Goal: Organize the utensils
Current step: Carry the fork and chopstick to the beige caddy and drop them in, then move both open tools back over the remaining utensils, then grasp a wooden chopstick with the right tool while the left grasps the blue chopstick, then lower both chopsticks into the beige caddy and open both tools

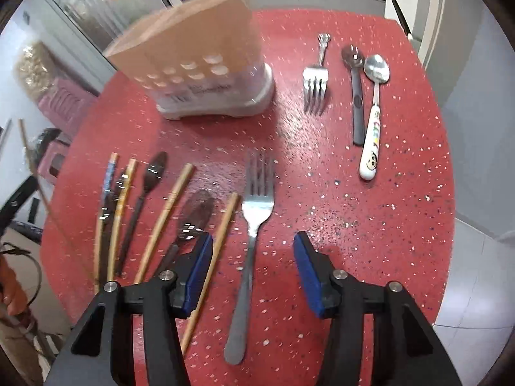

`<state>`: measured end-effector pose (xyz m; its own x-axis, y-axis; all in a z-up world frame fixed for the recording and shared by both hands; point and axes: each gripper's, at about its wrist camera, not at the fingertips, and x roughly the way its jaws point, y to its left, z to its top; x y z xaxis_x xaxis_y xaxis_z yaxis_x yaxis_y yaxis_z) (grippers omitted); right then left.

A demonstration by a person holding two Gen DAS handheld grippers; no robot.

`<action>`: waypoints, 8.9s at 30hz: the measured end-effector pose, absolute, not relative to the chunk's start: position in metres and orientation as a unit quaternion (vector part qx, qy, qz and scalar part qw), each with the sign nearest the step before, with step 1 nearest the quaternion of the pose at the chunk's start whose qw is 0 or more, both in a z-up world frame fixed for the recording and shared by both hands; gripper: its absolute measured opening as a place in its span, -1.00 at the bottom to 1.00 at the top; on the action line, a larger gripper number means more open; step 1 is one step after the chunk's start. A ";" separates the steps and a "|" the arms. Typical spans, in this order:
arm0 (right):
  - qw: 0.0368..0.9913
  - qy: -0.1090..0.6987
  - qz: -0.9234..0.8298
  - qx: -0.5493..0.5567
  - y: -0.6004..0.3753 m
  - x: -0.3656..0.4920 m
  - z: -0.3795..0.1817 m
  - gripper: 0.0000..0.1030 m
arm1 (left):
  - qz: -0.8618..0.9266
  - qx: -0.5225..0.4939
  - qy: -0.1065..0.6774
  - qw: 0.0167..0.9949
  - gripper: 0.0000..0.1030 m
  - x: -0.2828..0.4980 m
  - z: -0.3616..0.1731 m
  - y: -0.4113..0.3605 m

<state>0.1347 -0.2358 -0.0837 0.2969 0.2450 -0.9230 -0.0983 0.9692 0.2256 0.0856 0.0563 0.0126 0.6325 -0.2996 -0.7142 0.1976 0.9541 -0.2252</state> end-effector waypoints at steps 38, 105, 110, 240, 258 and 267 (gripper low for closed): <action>0.924 0.344 0.139 0.090 -0.233 0.124 0.085 -0.87 | -0.177 -0.080 0.288 0.938 -0.41 0.122 0.116 0.024; 0.911 0.373 0.129 0.120 -0.225 0.178 0.012 0.21 | -0.045 -0.041 0.358 0.932 -0.39 0.157 0.004 0.022; 0.895 0.403 0.127 0.143 -0.226 0.148 -0.004 0.50 | -0.023 -0.059 0.363 0.930 1.00 0.125 -0.011 0.042; 0.942 0.294 0.138 0.086 -0.227 0.227 0.141 -0.88 | -0.146 -0.142 0.170 0.964 -0.38 0.239 0.133 -0.006; 0.933 0.321 0.145 0.073 -0.223 0.260 0.071 -0.88 | -0.108 -0.138 0.153 0.973 -0.38 0.279 0.069 -0.018; 0.932 0.324 0.149 0.057 -0.215 0.260 0.059 -0.88 | -0.088 -0.137 0.129 0.978 -0.38 0.284 0.068 -0.024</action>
